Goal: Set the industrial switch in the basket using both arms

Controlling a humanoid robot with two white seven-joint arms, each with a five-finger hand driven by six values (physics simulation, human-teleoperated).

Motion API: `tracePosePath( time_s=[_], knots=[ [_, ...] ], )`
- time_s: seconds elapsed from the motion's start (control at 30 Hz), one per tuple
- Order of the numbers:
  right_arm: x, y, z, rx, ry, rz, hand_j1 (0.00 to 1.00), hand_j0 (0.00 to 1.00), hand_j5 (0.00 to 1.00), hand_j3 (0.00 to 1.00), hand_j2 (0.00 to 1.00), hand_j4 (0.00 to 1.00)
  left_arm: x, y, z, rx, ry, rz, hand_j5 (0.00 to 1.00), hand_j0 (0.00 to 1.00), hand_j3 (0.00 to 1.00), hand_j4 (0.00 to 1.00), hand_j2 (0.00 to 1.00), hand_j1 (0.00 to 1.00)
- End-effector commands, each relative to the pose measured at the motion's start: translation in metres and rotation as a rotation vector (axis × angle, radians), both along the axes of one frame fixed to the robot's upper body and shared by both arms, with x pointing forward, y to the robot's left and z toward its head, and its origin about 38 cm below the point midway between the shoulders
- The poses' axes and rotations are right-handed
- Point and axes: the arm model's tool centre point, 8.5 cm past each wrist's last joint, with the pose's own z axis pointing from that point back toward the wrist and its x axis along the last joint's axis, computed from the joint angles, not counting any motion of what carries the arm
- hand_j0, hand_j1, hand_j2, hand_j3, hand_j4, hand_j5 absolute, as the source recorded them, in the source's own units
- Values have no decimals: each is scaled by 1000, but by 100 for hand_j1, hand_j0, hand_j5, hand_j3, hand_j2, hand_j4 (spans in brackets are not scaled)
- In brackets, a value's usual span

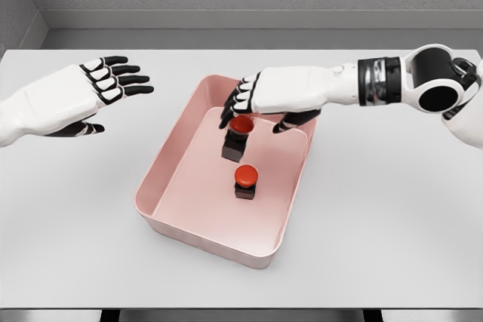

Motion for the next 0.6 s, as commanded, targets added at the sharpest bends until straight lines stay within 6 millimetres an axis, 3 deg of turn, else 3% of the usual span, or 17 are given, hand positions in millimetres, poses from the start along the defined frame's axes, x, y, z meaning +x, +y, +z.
tracePosePath(
  time_s=[0.0, 0.27, 0.57],
  knots=[
    [1, -2, 0, 2, 5, -9, 100, 100, 100, 100, 100, 100, 0, 1, 2, -6, -1, 1, 100, 100, 100, 100, 100, 100],
    [11, -74, 20, -29, -43, -173, 100, 100, 100, 100, 100, 100, 0, 1, 0, 0, 6, 1, 100, 100, 100, 100, 100, 100],
    [6, -133, 17, -32, -32, -312, 100, 100, 100, 100, 100, 100, 0, 1, 2, -8, 0, 2, 100, 100, 100, 100, 100, 100]
  ],
)
